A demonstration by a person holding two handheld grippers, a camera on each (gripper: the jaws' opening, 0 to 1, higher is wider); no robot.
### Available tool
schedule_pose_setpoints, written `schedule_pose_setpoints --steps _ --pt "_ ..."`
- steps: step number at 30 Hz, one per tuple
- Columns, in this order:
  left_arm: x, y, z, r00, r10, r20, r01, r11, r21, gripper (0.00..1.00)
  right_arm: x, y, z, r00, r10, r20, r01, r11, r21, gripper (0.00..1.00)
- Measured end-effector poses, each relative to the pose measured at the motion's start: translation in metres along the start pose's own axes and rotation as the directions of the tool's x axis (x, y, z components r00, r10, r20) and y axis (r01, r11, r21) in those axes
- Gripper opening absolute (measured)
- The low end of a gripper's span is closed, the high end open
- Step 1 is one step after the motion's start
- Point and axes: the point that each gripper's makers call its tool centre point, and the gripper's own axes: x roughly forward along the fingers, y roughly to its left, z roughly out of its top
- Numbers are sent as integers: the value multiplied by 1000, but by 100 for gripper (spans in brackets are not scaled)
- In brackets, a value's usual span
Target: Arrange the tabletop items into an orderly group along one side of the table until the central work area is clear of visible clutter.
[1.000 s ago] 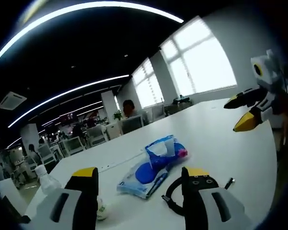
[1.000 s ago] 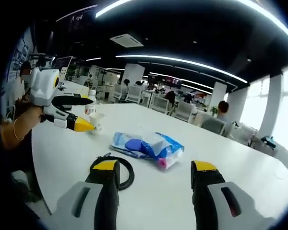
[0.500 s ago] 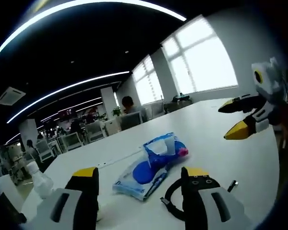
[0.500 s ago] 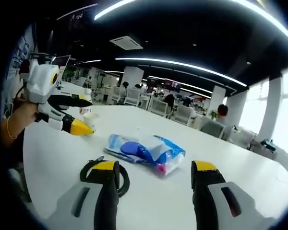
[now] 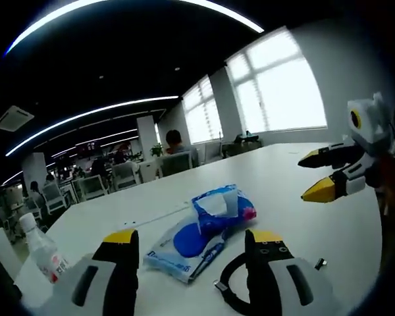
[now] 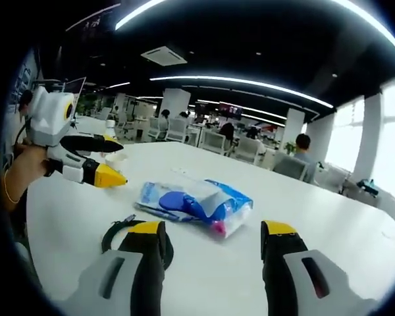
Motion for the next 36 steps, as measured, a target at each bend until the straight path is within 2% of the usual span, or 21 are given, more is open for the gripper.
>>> schedule_pose_setpoints --steps 7,11,13,20,26,36 --pt "12 2 -2 1000 -10 -15 10 1000 -12 62 12 -5 4 1000 8 19 -8 1000 4 52" --pt "22 -1 -7 999 -14 -29 12 999 -47 61 22 -8 -1 1000 9 5 -9 999 -30 51" --pt "25 -2 -8 999 -12 -35 11 999 -33 61 26 -9 -4 1000 10 1 -10 999 -31 51" --pt "36 0 -11 998 -19 -54 18 1000 -25 59 40 -13 -17 999 4 -37 -4 1000 -12 50" --pt "49 0 -13 996 -25 -80 23 999 -22 56 53 -17 -23 999 3 -46 -3 1000 6 46" --pt "71 -2 -18 995 -39 -96 38 999 -12 55 71 -19 -34 998 5 -62 -2 999 42 46"
